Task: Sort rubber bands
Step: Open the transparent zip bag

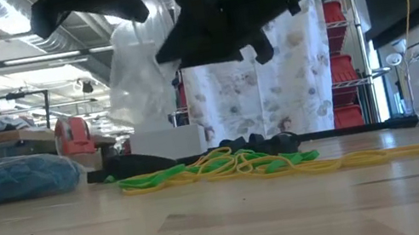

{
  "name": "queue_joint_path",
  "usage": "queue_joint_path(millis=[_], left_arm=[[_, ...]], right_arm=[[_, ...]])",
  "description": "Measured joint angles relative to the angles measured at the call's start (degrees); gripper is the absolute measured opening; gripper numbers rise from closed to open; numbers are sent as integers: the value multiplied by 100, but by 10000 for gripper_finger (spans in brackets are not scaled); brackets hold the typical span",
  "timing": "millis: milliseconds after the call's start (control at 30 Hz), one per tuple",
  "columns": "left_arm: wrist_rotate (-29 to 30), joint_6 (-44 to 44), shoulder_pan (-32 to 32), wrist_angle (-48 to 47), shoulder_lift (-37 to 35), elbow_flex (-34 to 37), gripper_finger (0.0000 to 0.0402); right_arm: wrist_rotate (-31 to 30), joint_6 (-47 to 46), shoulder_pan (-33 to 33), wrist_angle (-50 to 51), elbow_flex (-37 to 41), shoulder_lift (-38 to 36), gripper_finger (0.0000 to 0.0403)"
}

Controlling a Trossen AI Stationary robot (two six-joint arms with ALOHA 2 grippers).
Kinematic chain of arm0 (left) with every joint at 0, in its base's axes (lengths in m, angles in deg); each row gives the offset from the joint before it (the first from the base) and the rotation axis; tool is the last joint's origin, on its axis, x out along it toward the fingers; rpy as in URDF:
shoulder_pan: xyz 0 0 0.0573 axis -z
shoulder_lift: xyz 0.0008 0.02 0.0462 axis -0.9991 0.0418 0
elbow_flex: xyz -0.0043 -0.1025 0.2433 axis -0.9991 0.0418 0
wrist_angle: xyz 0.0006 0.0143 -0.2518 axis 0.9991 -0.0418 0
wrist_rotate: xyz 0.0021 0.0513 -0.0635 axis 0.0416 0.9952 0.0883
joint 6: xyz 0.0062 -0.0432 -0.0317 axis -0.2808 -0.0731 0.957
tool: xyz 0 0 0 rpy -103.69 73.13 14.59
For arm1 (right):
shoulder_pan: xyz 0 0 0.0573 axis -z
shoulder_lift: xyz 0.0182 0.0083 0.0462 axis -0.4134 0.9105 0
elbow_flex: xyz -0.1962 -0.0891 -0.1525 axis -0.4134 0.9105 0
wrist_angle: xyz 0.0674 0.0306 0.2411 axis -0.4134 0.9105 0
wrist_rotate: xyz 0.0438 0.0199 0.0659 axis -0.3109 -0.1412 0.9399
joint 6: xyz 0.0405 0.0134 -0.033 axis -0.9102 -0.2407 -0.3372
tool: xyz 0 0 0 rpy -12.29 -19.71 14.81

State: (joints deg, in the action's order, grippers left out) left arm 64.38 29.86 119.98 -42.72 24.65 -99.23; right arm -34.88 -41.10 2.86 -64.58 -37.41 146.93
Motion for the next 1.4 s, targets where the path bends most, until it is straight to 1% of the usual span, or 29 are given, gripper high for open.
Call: queue_joint_path(millis=[133,167,333,467,533,600,733,800,933,1033,1233,1400], left_arm=[[-6,48,68,-165,0,0,0],[-4,154,92,-255,0,0,0],[-24,1046,200,-1210,0,-2,0],[-121,1905,317,-2034,11,-2,0],[-121,2161,379,-2194,11,-2,0],[-130,2222,443,-2126,11,-2,0],[-249,2090,548,-1904,12,-2,0],[-414,2182,585,-1983,53,-2,0],[-707,2619,677,-2305,248,0,0],[-761,2831,719,-2332,446,0,0],[-785,2655,720,-2028,811,0,0],[-772,2423,717,-1974,848,0,0]], right_arm=[[-9,30,20,356,0,6,22],[-42,44,20,440,0,6,12],[-147,13,22,493,0,11,11],[142,23,43,487,0,11,3],[281,25,80,431,-2,56,4],[447,69,166,285,-2,154,2],[1305,447,388,-520,-31,513,1],[1512,528,476,-539,-134,656,1],[1519,492,561,-154,-227,765,1],[1497,479,553,-54,-229,765,1],[1445,485,546,-45,-224,767,1],[1445,485,544,-12,-221,767,1]])
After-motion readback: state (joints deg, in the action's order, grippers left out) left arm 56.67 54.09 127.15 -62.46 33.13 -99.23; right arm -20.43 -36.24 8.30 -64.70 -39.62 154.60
